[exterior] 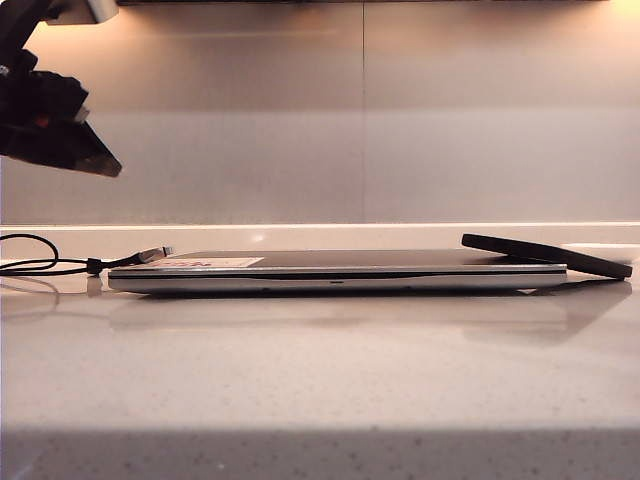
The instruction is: Pick up the charging cable and the phone, plug the charging cable into the charging port on the phone, and finally place them back on the table.
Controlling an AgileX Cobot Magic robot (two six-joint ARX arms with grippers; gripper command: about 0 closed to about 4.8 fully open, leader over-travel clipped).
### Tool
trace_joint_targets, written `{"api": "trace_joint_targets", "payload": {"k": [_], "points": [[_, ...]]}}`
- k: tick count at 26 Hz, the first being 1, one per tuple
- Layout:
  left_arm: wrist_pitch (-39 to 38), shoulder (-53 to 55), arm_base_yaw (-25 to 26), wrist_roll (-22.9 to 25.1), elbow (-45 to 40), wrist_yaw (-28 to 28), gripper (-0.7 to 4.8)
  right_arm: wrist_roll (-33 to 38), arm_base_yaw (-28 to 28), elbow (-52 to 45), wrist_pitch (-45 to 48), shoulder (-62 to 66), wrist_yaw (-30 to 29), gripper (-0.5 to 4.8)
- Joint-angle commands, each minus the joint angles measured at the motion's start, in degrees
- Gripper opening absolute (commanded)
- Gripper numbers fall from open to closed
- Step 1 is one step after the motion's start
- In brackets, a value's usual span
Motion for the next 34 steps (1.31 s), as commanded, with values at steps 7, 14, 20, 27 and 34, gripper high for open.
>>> {"api": "trace_joint_targets", "payload": {"k": [7,14,20,27,34], "points": [[-6.67,0.31,-0.02,14.80,-0.02,0.15,2.76,-0.15,-0.04,0.35,1.03,-0.04,0.20,-0.05],[-5.33,3.58,-0.02,14.82,-0.26,0.15,2.76,-0.15,-0.04,0.35,1.05,-0.07,0.20,-0.05],[-1.88,7.34,-0.02,17.38,-0.26,0.15,2.61,-0.15,-0.04,0.35,1.05,-0.09,0.20,-0.05],[0.46,11.56,-0.02,17.38,-0.26,0.15,2.09,-0.13,-0.04,0.35,1.07,-0.09,0.20,-0.05],[4.04,16.06,-0.02,17.38,-0.24,0.15,2.10,-0.15,-0.07,0.35,1.07,-0.09,0.22,-0.05]]}}
